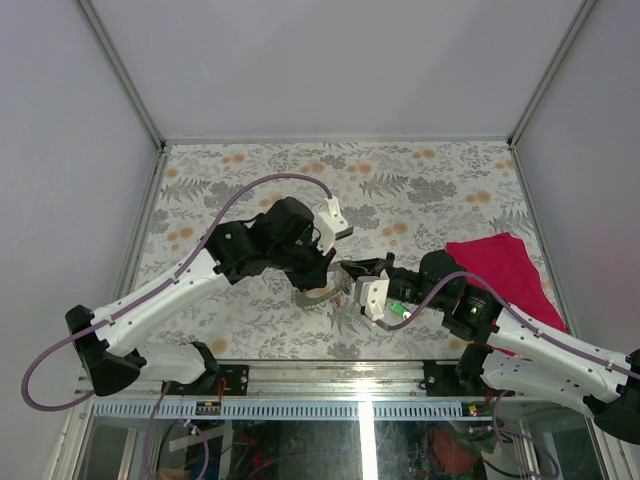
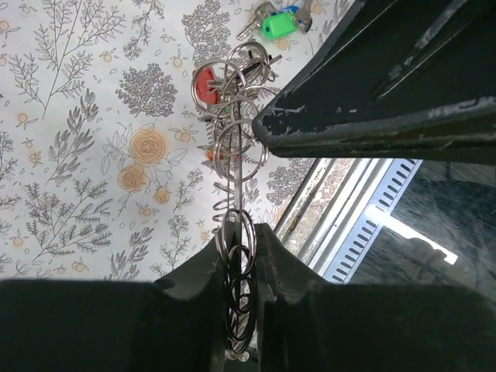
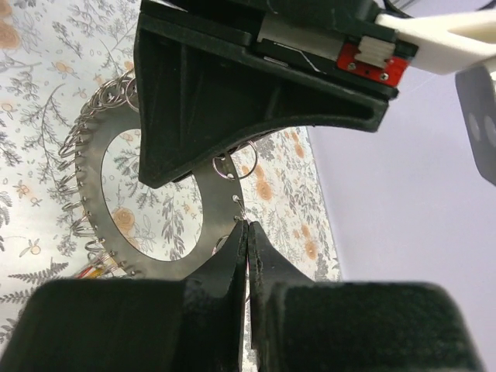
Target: Put the keys on the keyring
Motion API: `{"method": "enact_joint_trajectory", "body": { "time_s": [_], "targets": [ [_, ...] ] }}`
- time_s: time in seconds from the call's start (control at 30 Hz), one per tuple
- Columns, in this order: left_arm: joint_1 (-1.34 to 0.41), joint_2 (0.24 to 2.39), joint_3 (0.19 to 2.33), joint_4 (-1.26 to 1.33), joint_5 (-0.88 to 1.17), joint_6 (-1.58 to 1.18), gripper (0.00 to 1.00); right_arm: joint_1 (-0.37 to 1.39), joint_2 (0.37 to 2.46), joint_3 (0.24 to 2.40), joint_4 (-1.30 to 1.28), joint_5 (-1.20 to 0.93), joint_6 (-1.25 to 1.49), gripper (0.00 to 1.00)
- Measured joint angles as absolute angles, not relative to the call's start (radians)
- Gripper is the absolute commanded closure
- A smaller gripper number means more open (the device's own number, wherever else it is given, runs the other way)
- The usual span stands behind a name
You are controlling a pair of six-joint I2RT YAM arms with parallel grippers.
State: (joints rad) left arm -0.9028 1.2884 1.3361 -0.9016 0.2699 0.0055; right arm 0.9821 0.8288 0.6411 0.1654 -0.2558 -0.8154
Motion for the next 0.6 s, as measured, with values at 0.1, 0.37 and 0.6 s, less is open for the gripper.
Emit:
{"method": "enact_joint_trajectory", "body": {
  "time_s": [0.1, 0.37, 0.6],
  "targets": [
    [-0.903, 1.273, 1.330, -0.892, 0.278, 0.011, 0.83, 0.982, 0.815, 0.661, 0.137, -0.264, -0.784, 1.00],
    [-0.903, 1.261, 1.327, -0.879, 0.312, 0.024, 1.00, 0.983, 0.788, 0.683, 0.083, -0.283, -0.717, 1.00],
    [-0.903, 1.260, 1.312, -0.863, 0.331, 0.033, 1.00, 0.983, 0.773, 0.684, 0.064, -0.286, -0.675, 0.96]
  ]
}}
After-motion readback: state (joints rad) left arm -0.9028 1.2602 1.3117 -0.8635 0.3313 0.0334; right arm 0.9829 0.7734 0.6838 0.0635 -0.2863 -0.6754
